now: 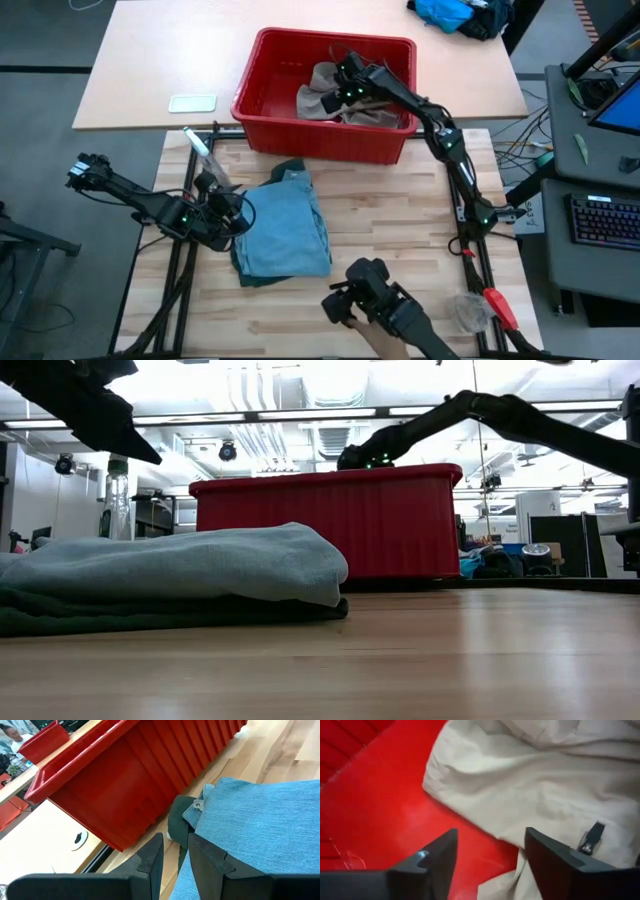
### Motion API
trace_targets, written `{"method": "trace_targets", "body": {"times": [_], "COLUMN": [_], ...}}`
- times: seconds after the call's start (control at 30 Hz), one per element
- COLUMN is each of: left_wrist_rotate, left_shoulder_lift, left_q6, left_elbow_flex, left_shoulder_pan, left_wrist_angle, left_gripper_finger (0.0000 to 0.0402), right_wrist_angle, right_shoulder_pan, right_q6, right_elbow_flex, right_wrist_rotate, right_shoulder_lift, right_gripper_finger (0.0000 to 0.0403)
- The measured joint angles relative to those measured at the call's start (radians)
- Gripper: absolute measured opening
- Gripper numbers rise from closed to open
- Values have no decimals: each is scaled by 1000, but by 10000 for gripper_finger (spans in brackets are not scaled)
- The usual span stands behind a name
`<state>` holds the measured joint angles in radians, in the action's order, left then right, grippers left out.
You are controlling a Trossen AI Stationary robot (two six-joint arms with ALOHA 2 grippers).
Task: Fold Laundry from Bin
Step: Fold the light brown shorts
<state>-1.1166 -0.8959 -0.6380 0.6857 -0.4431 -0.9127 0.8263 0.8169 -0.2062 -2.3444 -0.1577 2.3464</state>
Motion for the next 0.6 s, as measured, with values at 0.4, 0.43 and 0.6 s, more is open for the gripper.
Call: {"method": "trace_targets", "body": {"times": [0.4,0.43,0.6], "left_wrist_rotate": [0,0,0], "left_shoulder_lift": [0,0,0], "left_q6": [0,0,-6], "left_elbow_flex": [0,0,-2], "left_shoulder_pan": [0,0,0], "left_wrist_angle": [0,0,0], "left_gripper_finger": [76,76,76], "right_wrist_angle": [192,203,220], "right_shoulder_pan": [15,17,21], "right_q6": [12,17,43], "right_elbow_flex": [1,1,-2], "right_wrist_rotate": [-8,-8,-9], "right_shoulder_lift": [85,95,137], "right_gripper_finger": [320,324,331]}}
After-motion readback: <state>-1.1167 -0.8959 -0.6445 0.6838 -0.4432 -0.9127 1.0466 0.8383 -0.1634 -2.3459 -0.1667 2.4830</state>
